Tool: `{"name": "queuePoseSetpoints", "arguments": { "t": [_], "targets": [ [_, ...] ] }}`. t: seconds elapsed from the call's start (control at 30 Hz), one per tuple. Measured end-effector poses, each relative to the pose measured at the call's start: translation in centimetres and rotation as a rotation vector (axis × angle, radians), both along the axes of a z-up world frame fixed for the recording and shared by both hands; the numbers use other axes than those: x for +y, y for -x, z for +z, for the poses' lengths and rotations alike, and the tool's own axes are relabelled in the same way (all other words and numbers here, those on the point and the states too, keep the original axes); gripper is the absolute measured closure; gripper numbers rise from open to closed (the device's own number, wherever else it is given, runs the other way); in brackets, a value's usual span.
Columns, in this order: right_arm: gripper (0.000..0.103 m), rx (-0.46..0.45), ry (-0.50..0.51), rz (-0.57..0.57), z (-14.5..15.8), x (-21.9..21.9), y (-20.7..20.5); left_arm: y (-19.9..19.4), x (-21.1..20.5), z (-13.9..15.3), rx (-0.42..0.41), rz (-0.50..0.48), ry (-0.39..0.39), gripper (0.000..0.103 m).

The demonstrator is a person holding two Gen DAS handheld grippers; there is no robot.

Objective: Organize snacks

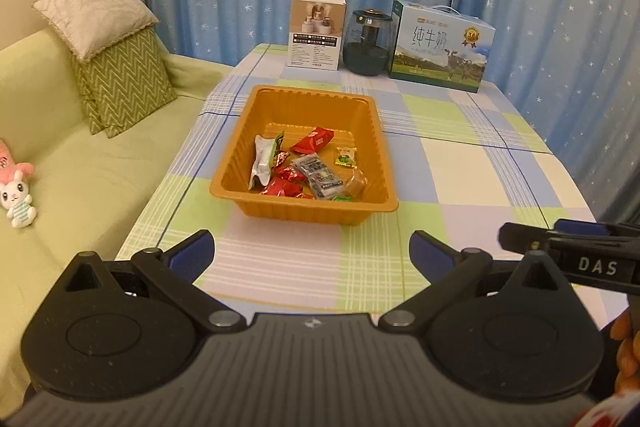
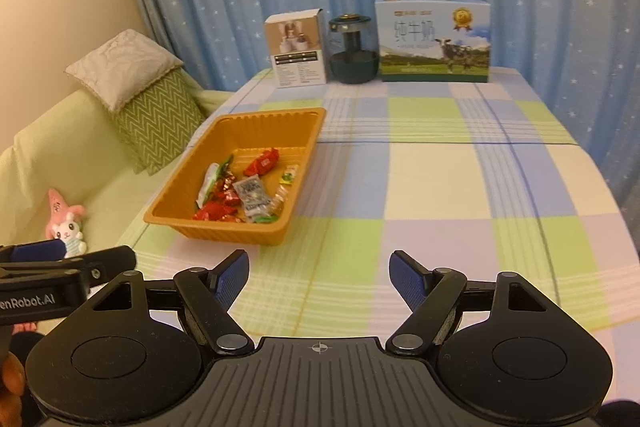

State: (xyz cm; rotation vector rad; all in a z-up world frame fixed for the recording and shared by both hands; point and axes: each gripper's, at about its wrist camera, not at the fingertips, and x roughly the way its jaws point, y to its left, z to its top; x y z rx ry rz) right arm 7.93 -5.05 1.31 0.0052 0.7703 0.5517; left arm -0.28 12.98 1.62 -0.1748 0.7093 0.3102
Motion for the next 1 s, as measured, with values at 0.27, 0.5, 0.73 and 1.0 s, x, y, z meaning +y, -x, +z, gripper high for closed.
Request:
{"name": "queuePoseSetpoints", "arguments": {
  "t": [0.27, 0.5, 0.73, 1.0],
  "targets": [
    [0.026, -0.023, 0.026, -0.024, 1.4, -2.4, 3.2, 2.4, -1.4, 1.1, 0.001, -0.010, -0.009, 0.000],
    [0.025, -0.037, 0.027, -0.025, 2.5, -3.6, 5.5, 3.8, -2.6, 2.1, -0.014, -0.022, -0.025, 0.000],
    [0.025, -0.042, 0.034, -0.028, 3.1, -3.9, 6.7, 4.8, -3.7, 2.4, -0.025, -0.034, -0.043, 0.000],
    [0.025, -0.043, 0.034, -0.041, 3.2, -4.2, 6.7, 4.6, -4.1, 2.2, -0.022, -0.040, -0.046, 0.000]
  ]
}}
